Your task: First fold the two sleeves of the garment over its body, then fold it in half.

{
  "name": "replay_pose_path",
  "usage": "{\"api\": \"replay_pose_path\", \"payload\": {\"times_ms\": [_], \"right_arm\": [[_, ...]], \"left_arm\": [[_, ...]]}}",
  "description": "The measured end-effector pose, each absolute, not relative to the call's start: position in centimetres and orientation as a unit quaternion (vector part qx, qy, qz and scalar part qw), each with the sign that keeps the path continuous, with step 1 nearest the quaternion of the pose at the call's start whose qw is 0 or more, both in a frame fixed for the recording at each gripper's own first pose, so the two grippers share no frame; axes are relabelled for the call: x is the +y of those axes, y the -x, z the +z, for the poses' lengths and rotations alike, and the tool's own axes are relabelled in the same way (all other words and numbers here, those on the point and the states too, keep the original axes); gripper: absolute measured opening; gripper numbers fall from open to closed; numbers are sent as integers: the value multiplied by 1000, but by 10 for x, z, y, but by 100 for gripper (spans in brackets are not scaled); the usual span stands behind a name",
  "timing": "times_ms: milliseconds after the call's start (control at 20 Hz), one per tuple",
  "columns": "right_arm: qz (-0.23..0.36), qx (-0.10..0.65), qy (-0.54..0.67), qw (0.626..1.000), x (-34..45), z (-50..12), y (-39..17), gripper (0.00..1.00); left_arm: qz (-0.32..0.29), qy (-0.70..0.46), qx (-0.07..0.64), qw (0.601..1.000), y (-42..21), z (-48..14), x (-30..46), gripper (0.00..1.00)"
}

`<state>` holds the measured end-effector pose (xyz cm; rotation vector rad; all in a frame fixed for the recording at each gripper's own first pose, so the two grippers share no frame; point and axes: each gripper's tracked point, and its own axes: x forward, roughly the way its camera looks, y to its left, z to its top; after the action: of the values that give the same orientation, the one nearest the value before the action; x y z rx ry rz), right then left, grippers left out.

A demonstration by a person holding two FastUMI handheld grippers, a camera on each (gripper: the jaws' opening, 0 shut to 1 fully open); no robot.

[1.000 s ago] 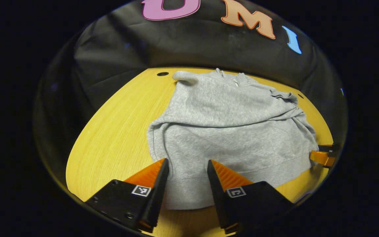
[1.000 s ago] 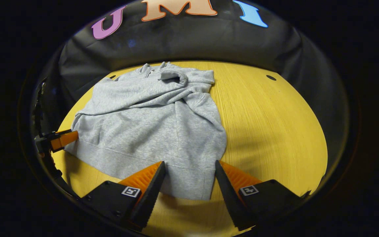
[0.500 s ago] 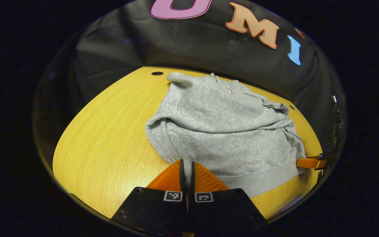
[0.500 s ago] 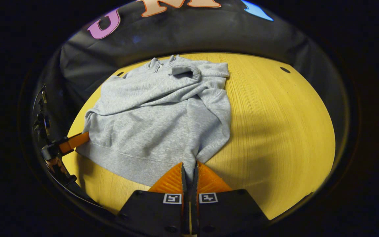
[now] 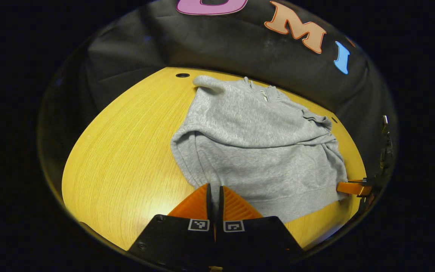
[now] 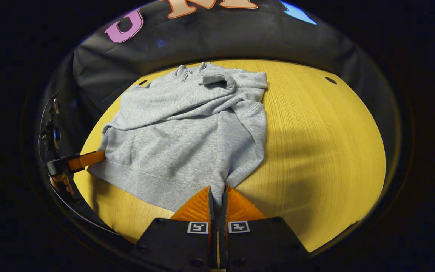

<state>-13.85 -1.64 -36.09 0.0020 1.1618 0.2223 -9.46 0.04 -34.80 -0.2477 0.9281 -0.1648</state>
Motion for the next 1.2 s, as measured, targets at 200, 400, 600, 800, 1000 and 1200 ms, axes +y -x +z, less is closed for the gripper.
{"api": "replay_pose_path", "payload": {"times_ms": [200, 400, 600, 800, 1000, 1200], "right_arm": [[112, 564, -8, 818, -16, -358, 139, 5], [106, 568, -31, 816, -16, -353, 136, 5], [109, 552, -67, 824, -7, -334, 125, 5], [117, 538, -97, 829, 1, -313, 113, 5], [114, 525, -141, 831, 5, -296, 96, 5], [112, 514, -194, 828, 10, -276, 74, 5]], "left_arm": [[-79, 117, 459, 877, 92, -349, 0, 0], [-78, 126, 466, 872, 89, -346, -1, 0], [-84, 139, 458, 874, 85, -329, -3, 0], [-97, 135, 442, 881, 74, -309, -7, 0], [-107, 148, 426, 886, 61, -286, -12, 0], [-112, 162, 415, 888, 43, -269, -15, 0]]}}
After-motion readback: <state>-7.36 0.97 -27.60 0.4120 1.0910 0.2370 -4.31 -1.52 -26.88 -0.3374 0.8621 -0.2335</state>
